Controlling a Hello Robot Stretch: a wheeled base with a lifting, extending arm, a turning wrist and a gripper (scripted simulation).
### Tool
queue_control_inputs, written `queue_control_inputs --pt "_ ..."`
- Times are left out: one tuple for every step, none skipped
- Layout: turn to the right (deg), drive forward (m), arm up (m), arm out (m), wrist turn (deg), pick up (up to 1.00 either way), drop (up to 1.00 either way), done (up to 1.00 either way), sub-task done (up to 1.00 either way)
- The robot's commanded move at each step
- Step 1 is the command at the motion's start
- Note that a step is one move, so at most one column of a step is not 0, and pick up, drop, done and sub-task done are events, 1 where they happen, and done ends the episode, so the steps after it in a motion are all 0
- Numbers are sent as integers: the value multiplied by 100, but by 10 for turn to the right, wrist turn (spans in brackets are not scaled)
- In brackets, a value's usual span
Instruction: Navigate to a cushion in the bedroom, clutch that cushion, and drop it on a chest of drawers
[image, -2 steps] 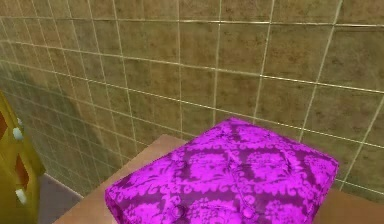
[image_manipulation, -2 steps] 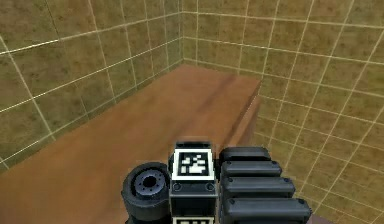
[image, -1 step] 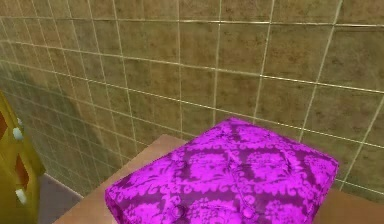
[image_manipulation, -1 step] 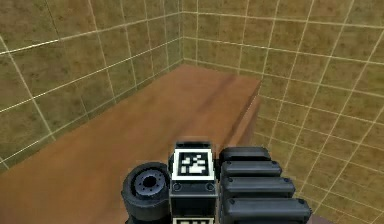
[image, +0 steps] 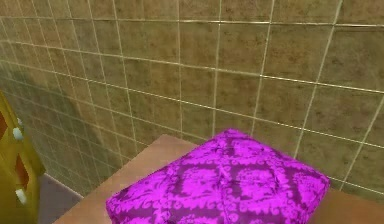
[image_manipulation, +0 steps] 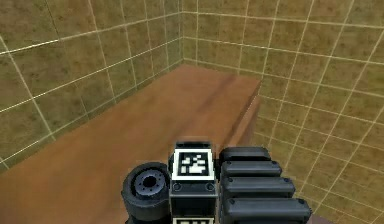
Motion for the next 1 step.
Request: queue_control_inputs --pt "0 0 0 0 0 0 0 100 0"
